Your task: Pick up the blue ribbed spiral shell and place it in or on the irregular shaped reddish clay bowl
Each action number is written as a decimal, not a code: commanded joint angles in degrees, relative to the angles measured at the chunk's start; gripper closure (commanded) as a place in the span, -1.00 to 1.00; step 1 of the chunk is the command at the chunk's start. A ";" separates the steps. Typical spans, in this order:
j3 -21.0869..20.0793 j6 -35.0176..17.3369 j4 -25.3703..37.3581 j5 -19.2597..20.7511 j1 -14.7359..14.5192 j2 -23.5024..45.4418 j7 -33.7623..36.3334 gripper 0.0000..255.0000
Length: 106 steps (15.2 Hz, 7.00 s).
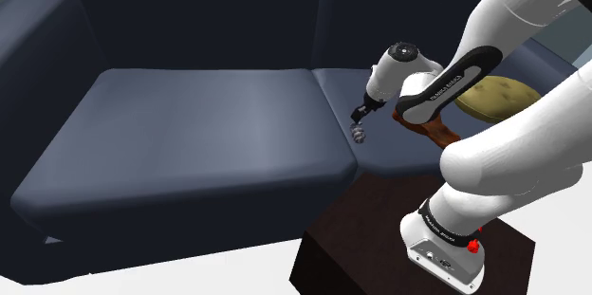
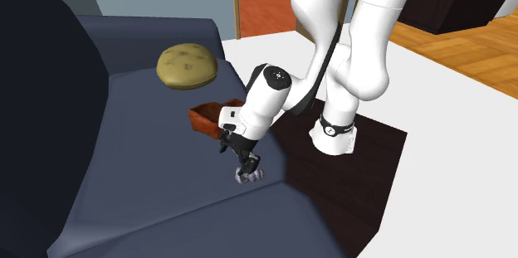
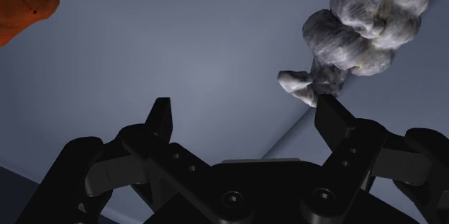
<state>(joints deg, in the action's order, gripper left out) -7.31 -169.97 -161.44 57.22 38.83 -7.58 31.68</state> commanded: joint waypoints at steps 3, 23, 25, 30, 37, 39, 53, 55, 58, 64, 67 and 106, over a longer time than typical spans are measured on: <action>0.00 0.00 0.00 0.00 0.00 0.00 0.00 1.00; 2.87 12.16 0.00 -38.58 -14.71 1.76 -10.92 -1.00; 2.84 10.24 0.22 -36.42 -13.95 3.99 -9.38 -1.00; 2.96 8.78 0.48 -34.44 -13.45 5.78 -7.95 -1.00; 2.92 8.82 0.39 -34.48 -13.52 5.67 -7.87 1.00; 3.03 8.60 0.63 -34.16 -13.37 6.10 -7.80 1.00; 0.34 20.96 -7.58 -51.94 -25.15 -14.58 -12.41 -1.00; 0.24 20.81 -8.07 -52.35 -25.85 -14.89 -12.07 -1.00; -0.19 17.01 -8.40 -51.19 -24.87 -11.42 -11.31 -1.00; -0.96 12.49 -8.53 -49.19 -23.25 -7.01 -9.97 -1.00; -0.96 12.49 -8.52 -49.18 -23.25 -7.01 -9.97 -1.00; 2.33 43.84 -0.63 -54.65 -27.55 -30.58 -15.64 1.00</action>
<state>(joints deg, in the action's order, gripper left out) -5.12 -127.36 -162.49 2.60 11.30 -37.38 16.24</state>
